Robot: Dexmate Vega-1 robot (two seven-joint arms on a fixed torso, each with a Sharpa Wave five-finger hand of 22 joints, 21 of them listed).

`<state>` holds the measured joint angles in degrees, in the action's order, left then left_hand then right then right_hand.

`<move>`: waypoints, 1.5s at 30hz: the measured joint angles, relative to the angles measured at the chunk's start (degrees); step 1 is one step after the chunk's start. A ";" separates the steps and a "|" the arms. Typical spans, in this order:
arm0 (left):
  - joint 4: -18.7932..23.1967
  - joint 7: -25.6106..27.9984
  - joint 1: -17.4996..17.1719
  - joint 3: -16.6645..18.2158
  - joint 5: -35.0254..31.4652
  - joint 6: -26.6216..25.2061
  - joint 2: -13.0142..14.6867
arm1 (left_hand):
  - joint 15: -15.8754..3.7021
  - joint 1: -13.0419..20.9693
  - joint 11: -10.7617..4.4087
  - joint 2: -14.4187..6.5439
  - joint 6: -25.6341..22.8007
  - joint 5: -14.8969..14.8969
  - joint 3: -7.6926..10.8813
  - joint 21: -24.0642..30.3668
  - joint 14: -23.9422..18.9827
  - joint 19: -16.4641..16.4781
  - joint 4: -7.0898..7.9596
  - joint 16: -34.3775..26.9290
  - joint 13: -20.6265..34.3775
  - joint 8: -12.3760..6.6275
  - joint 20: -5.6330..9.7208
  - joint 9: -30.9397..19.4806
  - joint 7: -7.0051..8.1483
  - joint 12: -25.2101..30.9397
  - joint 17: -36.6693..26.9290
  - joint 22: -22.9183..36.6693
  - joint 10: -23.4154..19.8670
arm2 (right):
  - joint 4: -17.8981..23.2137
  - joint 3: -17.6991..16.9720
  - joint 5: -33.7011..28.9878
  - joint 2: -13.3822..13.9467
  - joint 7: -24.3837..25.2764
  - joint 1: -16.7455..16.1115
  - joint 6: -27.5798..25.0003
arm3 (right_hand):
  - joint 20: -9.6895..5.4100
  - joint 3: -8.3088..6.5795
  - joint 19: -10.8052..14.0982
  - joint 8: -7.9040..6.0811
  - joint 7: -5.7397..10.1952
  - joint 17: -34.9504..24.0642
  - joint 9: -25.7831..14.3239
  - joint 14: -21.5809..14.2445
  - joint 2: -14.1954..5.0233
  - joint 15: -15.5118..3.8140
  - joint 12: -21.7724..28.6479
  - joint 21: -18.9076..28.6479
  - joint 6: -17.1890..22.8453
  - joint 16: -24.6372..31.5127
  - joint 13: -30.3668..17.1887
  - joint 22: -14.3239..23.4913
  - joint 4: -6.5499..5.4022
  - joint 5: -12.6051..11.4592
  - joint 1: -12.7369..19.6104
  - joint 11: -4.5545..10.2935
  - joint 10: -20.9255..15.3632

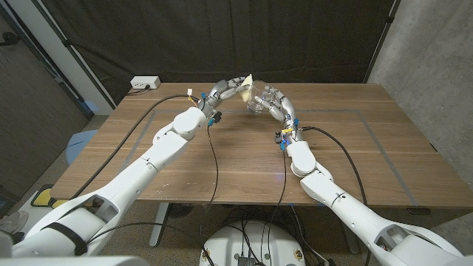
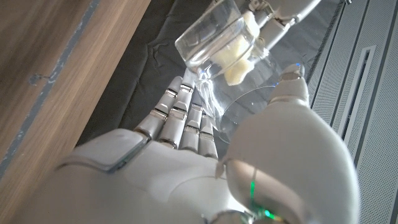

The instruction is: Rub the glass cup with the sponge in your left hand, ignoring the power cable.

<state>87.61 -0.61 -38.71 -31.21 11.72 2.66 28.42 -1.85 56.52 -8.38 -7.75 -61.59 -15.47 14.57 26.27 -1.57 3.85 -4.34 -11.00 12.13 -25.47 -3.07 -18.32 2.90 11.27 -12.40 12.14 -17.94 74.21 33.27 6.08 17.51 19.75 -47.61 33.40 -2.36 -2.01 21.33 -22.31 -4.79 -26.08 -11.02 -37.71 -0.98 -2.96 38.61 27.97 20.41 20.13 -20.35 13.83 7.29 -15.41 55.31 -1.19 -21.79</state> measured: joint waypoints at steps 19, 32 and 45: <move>-2.07 -3.47 1.05 -1.61 2.67 -0.64 1.77 | 0.65 1.00 2.67 -0.98 2.31 0.02 0.58 -0.22 3.68 -2.25 0.23 0.00 0.28 -1.71 -0.01 -2.98 -1.02 -0.20 -0.16 -0.01 4.07 | -1.65 -1.21 1.76 -1.65 0.42 0.76 1.90 | -0.21 0.12 -0.22 0.03 0.70 -0.43 -0.07 -0.42 0.03 -0.03 -0.12 0.35 1.11 0.01 -0.10 0.01 -0.12 -0.10 0.03 0.01 -1.03; -0.87 -8.05 2.50 -2.07 3.86 3.96 3.47 | 1.55 0.40 3.38 -2.34 3.71 -0.66 0.88 -0.44 5.82 -3.90 1.55 0.24 0.55 -3.58 -0.21 -6.36 -1.99 -0.25 -0.48 0.26 6.21 | -3.41 -1.42 1.88 -2.30 0.64 1.48 -0.03 | 0.01 0.12 -0.63 0.71 0.71 -0.37 -0.06 -0.42 -0.19 -0.03 -0.79 0.48 1.08 -0.50 -0.14 0.01 -0.13 -0.09 -0.19 0.03 -1.02; 1.09 -7.78 4.15 -2.52 0.92 7.09 3.59 | 1.35 0.15 3.57 -2.71 3.92 -1.54 1.58 -0.15 6.02 -4.41 3.01 -0.06 0.55 -5.90 -0.31 -9.63 -2.22 0.24 -0.54 0.79 6.40 | -3.34 -1.25 1.49 -2.34 0.35 1.09 -1.09 | 0.01 0.27 -0.62 0.97 0.68 -0.82 -0.01 -0.53 -0.19 -0.13 -0.77 0.86 1.04 -0.72 -0.14 0.02 -0.29 -0.03 -0.19 0.12 -0.91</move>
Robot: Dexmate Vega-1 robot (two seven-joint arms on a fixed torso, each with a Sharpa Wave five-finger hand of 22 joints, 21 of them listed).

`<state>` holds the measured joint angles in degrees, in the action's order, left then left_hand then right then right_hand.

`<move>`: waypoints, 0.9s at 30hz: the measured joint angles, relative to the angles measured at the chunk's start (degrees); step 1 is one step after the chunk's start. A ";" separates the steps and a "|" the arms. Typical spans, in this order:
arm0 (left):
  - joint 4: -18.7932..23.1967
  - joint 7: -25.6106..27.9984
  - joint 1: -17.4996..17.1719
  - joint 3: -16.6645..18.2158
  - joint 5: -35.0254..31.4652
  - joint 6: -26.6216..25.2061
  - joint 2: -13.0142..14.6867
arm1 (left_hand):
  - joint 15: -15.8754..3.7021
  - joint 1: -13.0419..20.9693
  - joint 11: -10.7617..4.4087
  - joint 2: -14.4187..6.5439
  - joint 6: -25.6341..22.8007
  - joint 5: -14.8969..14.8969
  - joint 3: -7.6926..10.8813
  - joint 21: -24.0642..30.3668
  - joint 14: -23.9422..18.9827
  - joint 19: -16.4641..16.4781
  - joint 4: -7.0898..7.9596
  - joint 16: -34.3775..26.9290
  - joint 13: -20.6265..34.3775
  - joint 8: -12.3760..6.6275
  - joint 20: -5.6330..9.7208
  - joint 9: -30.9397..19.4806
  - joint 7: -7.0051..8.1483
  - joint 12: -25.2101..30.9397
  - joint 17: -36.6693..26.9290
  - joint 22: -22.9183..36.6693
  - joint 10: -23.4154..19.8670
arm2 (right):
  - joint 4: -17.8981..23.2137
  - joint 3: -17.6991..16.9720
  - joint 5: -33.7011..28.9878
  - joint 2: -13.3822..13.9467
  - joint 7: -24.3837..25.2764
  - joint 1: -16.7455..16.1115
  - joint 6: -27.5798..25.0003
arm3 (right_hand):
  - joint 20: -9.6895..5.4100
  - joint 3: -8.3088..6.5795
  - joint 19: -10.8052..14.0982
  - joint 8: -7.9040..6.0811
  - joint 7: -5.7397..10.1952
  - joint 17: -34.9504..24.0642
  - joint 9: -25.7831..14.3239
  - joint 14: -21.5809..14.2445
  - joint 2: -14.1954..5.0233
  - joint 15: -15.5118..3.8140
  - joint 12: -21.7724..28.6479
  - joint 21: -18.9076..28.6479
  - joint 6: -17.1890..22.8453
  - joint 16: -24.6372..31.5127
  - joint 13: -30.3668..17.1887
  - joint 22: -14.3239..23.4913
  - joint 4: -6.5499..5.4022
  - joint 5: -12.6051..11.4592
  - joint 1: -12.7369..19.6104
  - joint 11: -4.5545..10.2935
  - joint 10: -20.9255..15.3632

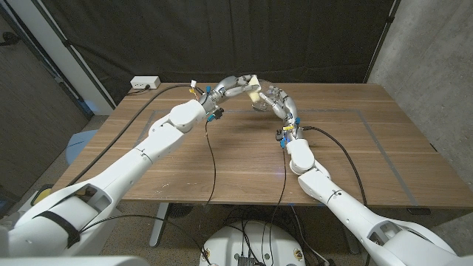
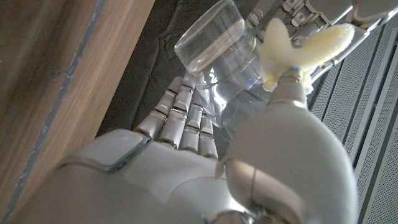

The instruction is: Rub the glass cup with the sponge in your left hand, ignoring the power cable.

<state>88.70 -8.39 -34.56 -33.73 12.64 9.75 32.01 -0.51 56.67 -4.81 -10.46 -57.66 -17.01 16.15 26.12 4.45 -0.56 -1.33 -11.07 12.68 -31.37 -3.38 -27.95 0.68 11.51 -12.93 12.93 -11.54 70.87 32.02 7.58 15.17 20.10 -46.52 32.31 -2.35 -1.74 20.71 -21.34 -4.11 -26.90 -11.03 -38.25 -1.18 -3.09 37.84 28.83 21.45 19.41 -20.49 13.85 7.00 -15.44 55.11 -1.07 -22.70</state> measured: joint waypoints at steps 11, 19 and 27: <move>0.95 0.97 0.40 -0.02 -1.70 0.02 -0.20 | -0.21 0.01 0.00 0.00 0.88 0.01 0.40 0.09 0.20 -0.40 0.40 -0.45 0.17 -1.80 0.41 -1.98 -0.90 0.20 -0.27 -0.01 0.00 | 0.73 -0.30 -0.06 0.05 0.00 -0.50 0.76 | 0.00 0.14 0.01 0.04 -0.09 -0.09 -0.03 -0.21 0.00 -0.20 0.00 0.28 -0.10 -0.22 -0.01 0.00 -0.15 0.04 0.00 0.00 0.01; 1.74 1.34 -0.35 0.08 -2.12 -1.19 0.04 | -0.51 0.02 0.00 0.01 1.72 0.23 0.75 0.44 0.51 -0.40 0.73 -0.45 0.26 -2.78 0.41 -3.24 -0.90 0.65 -0.21 -0.01 -0.01 | 1.49 -1.05 1.64 -0.20 -0.25 -0.85 2.66 | 0.00 0.14 0.01 -0.14 -0.10 -0.45 -0.06 -0.21 0.02 -0.20 0.00 0.28 -0.09 -0.41 -0.02 0.00 -0.16 0.22 0.02 0.00 0.01; 2.26 1.55 -1.28 -0.22 -2.90 -3.27 0.42 | -0.51 0.55 0.30 0.24 2.43 0.24 1.30 0.44 0.50 -0.71 0.92 -0.45 0.25 -3.82 0.72 -4.50 -0.62 0.65 -0.10 -0.01 0.30 | 2.53 -2.24 3.86 -0.57 -0.74 -1.06 5.52 | 0.00 0.14 0.01 -0.14 -0.07 -0.50 -0.36 -0.20 0.03 -0.20 -0.04 0.63 -0.06 -0.34 -0.04 0.01 -0.16 0.26 0.03 0.01 0.02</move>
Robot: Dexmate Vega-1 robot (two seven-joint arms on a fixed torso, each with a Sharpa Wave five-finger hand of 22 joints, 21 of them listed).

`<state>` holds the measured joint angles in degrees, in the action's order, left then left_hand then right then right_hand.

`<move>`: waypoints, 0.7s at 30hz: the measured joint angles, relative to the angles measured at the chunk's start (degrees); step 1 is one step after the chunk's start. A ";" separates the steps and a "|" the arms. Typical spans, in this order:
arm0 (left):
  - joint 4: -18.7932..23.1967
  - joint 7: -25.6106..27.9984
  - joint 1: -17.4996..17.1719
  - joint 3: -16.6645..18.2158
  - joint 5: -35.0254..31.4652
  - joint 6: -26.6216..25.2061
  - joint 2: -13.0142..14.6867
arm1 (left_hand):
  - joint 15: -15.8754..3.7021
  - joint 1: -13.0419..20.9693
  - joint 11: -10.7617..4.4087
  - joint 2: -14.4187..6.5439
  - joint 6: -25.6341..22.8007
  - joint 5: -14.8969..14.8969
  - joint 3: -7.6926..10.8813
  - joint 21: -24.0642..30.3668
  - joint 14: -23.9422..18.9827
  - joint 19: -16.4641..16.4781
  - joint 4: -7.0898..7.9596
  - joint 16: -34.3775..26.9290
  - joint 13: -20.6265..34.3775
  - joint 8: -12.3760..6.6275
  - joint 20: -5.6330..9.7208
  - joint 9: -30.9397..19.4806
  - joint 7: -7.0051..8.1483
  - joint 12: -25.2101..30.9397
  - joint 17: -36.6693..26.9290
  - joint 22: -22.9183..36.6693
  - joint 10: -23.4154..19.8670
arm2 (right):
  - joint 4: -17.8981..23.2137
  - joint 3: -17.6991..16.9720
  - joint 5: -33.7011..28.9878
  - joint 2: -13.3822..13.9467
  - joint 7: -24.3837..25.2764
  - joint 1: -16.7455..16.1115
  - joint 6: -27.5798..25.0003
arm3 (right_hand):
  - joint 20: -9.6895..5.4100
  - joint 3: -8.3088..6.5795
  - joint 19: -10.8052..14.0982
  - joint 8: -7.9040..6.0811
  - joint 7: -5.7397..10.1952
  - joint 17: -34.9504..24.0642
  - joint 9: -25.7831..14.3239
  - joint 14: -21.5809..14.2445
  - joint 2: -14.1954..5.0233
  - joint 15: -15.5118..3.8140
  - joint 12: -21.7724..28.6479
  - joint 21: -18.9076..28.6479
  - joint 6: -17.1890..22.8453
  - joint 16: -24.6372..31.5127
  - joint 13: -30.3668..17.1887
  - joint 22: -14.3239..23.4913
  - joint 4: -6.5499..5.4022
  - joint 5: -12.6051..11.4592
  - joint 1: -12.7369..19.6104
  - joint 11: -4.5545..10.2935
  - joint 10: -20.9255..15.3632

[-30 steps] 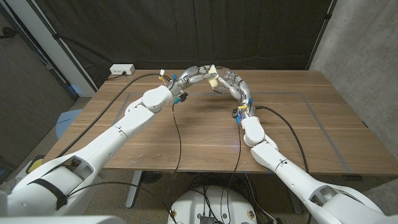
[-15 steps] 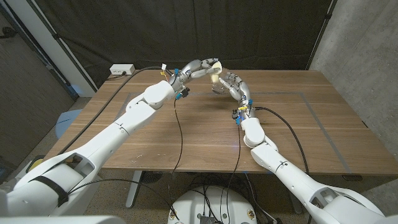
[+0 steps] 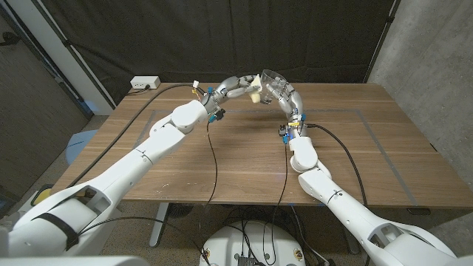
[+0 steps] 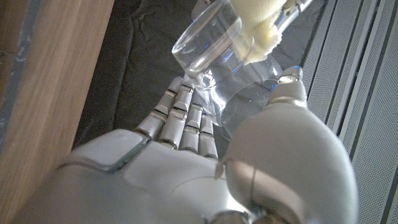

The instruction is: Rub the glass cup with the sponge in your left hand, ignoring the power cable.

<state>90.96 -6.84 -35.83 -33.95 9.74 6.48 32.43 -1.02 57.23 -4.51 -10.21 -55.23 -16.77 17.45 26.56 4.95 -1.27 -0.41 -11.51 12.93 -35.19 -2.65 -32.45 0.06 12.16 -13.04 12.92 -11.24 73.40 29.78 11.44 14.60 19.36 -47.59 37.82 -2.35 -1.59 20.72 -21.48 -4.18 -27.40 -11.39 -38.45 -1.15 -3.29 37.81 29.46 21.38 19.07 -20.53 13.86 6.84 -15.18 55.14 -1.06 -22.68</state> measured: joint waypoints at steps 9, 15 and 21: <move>0.00 0.29 0.00 0.00 -0.77 -1.65 0.00 | 0.00 0.30 0.00 0.29 0.39 0.26 0.24 0.40 0.00 0.00 -0.06 0.00 0.00 -0.84 0.00 -0.88 -0.39 0.00 0.00 0.00 0.00 | 1.21 -0.86 0.00 -0.07 0.00 -0.66 0.00 | 0.00 0.00 0.00 -0.21 0.94 -0.14 -0.02 0.03 0.30 0.02 -0.04 0.21 0.96 0.02 -0.01 -0.29 0.00 -0.11 0.30 0.21 -0.24; 4.22 0.81 -2.19 -0.42 -3.54 -4.90 2.73 | 0.23 1.28 0.00 0.22 0.52 0.48 0.55 0.45 0.23 -0.30 -0.08 0.00 -0.16 -1.38 0.31 -1.54 -0.52 0.34 0.00 0.00 0.00 | 2.53 -1.25 -0.19 0.76 1.14 -1.32 1.75 | 0.00 0.00 0.00 -0.21 1.03 -0.08 -0.02 0.01 0.30 0.02 -0.18 0.21 1.05 0.03 -0.05 -0.29 0.00 -0.11 0.30 0.31 -0.34; 9.96 1.01 -2.72 -0.94 -9.28 -10.66 6.39 | 0.22 1.29 0.00 0.23 0.28 0.96 0.55 0.45 0.21 -0.30 -0.09 0.00 -0.16 -1.96 0.30 -1.94 -0.94 0.43 0.00 -0.15 -0.01 | 4.18 -1.31 -4.92 2.33 4.41 -2.03 -0.49 | 0.00 -0.01 0.00 -0.21 0.99 -0.08 -0.02 -0.12 0.29 0.08 -0.21 0.45 1.09 0.03 -0.07 -0.29 0.01 -0.11 0.29 0.40 -0.43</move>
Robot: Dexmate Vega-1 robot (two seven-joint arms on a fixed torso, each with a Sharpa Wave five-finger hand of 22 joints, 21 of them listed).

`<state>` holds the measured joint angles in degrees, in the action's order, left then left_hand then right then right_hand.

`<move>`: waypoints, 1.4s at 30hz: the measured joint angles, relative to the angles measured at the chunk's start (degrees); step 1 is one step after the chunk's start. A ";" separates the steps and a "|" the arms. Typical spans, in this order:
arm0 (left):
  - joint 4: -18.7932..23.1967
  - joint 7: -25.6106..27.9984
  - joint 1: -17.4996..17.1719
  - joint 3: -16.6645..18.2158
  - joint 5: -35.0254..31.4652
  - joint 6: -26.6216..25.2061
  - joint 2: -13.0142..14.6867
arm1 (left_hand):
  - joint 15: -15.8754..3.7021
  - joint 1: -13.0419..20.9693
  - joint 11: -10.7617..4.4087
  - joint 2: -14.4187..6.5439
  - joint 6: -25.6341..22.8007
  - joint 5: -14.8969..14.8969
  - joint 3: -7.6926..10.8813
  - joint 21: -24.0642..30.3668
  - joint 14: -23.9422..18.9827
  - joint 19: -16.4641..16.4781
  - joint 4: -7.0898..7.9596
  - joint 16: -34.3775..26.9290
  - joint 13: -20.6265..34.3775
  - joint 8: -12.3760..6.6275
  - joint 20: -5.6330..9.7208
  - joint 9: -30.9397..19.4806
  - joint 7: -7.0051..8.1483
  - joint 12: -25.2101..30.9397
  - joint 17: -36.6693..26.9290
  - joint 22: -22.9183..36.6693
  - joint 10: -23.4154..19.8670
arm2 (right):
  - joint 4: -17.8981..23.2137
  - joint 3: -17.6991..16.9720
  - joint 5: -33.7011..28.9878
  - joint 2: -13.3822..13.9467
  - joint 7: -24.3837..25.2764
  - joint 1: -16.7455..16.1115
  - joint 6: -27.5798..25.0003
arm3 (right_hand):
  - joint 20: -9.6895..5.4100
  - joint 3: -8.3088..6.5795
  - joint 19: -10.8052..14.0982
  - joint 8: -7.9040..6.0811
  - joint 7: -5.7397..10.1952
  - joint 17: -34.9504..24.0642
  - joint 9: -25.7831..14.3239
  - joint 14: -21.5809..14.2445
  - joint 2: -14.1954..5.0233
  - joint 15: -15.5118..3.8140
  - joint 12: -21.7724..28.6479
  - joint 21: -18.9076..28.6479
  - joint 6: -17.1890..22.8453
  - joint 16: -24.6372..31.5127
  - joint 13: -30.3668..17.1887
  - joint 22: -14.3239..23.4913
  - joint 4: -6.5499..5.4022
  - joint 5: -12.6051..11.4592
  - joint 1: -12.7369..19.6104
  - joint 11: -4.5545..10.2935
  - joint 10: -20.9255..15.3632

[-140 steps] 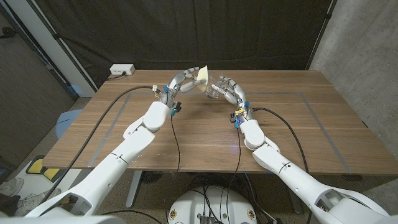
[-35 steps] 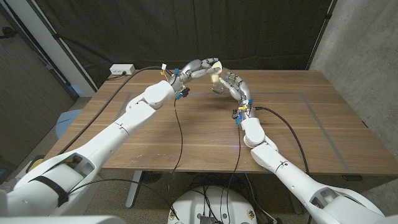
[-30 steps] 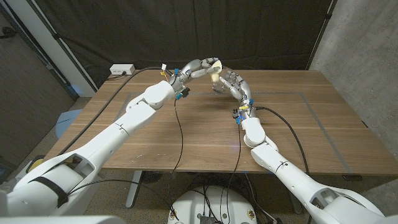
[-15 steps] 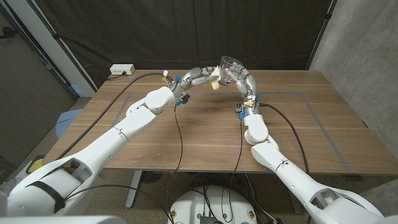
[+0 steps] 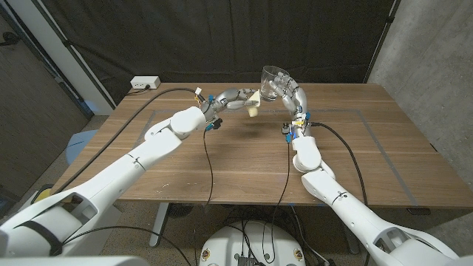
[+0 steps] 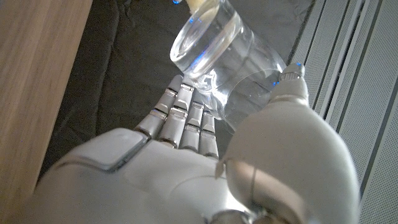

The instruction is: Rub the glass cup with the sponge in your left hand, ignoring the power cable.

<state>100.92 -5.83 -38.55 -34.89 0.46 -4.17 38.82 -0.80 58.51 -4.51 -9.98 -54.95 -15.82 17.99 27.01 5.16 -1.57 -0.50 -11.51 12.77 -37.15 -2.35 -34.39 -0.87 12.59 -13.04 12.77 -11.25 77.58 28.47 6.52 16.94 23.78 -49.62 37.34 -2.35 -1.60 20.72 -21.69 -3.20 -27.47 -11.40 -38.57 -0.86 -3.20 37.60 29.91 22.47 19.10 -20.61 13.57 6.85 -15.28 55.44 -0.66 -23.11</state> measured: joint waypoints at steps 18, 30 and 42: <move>16.57 -10.45 0.39 -4.70 -30.78 -20.03 8.12 | -0.33 0.58 -0.50 0.60 -0.05 1.69 1.10 0.79 -1.81 0.01 -0.32 -0.88 0.01 0.00 -0.01 2.14 0.03 0.44 -0.01 0.01 -1.13 | 7.20 2.93 -12.23 8.01 4.39 -1.63 -11.34 | 0.00 -0.03 0.00 0.07 -0.08 -0.33 0.10 -0.29 0.01 -0.06 -0.28 0.42 0.47 -0.03 -0.06 0.01 0.03 0.07 0.01 -0.12 -0.51; 19.03 -21.20 -1.07 -5.65 -55.70 -23.53 7.29 | -1.14 0.41 -1.62 1.83 -1.17 3.02 1.43 1.61 -4.24 0.97 -0.61 -1.33 -0.27 0.34 -0.30 4.39 -0.26 0.99 0.54 -0.26 -2.89 | 9.89 5.41 -13.80 11.24 2.64 -2.60 -17.99 | 0.00 -0.03 0.00 0.12 -0.07 -0.57 0.05 -0.40 0.39 0.01 -0.16 0.88 0.47 -0.13 -0.08 0.01 0.03 0.32 0.39 -0.11 -0.51; 18.35 -30.37 -1.91 -4.63 -69.45 -21.34 3.97 | 0.97 -4.08 0.90 6.30 10.96 4.13 -2.68 1.02 -0.53 -2.46 0.80 0.11 -0.74 9.81 -1.18 11.67 1.83 -1.12 0.80 -0.79 4.66 | 9.93 6.67 -12.32 11.53 0.85 -3.01 -20.89 | -0.11 -0.18 -0.11 0.29 0.04 -0.57 0.06 -0.51 0.44 -0.08 -0.22 0.88 0.80 -0.14 -0.37 0.02 0.18 0.20 0.44 -0.23 -1.00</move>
<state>119.27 -36.20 -40.46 -39.52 -68.99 -25.51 42.79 0.17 54.43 -3.61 -3.68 -43.99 -11.68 15.31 28.03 4.64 -4.04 0.30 -11.40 12.03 -27.34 -3.53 -22.72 0.96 11.47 -12.24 11.97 -6.59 87.52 35.14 -5.80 28.47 24.63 -52.63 16.45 -2.46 -1.78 20.62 -21.40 -3.15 -28.04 -11.34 -39.07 -0.41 -3.28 37.38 30.79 23.27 18.96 -20.97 13.58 7.03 -15.09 55.88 -0.89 -24.12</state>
